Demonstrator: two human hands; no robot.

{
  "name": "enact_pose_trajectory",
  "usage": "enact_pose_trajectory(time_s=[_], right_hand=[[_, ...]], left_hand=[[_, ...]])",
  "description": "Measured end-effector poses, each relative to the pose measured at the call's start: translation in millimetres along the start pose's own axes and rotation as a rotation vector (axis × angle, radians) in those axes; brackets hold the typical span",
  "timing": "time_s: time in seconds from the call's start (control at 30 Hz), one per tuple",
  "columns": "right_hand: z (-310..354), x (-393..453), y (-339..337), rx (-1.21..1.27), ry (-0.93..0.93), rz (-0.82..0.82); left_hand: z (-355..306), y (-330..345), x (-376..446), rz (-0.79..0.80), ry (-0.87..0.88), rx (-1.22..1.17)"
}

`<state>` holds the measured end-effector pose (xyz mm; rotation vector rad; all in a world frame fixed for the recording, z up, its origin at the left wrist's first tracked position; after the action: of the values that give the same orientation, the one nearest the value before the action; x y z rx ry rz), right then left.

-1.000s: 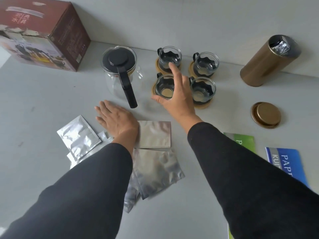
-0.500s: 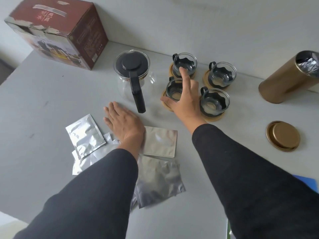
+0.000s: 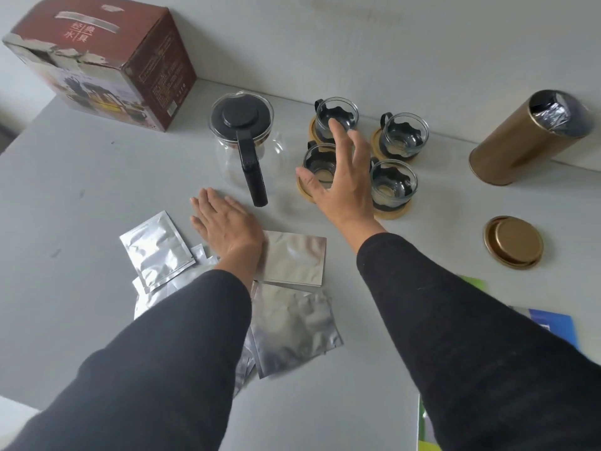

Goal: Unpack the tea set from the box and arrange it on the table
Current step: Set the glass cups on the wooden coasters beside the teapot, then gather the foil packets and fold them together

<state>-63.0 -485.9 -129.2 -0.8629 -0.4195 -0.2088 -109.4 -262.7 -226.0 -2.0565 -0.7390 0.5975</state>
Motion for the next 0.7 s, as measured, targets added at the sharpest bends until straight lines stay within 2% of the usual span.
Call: enact_pose_trajectory(time_s=[0.23, 0.37, 0.53, 0.6, 0.7], right_hand=[[36.8, -32.2, -30.6, -0.017, 0.007, -0.103], [50.2, -73.7, -39.6, -0.094, 0.142, -0.086], [42.9, -149.8, -14.9, -0.084, 0.708, 0.299], [52.0, -176.2, -4.6, -0.038, 0.800, 0.423], [70.1, -201.1, 13.6, -0.011, 0.790, 0.603]], left_hand=[[0.3, -23.5, 9.6, 0.155, 0.011, -0.203], [8.8, -52.6, 15.3, 0.221, 0.067, -0.183], [41.9, -94.2, 21.5, 0.247, 0.205, 0.117], [64.2, -100.9, 18.2, 0.323, 0.203, 0.197], [94.8, -99.4, 8.7, 0.436, 0.172, 0.238]])
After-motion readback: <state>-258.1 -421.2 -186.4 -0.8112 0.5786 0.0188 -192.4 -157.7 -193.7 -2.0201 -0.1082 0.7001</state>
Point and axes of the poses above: each hand's wrist, its own x-axis towards the middle knuckle, its own y-axis out of the palm, z = x × y, the point moved 9 cm from there along x, towards the middle knuckle, and after that the axes turned 3 degrees about -y, right-handed, at the moved point
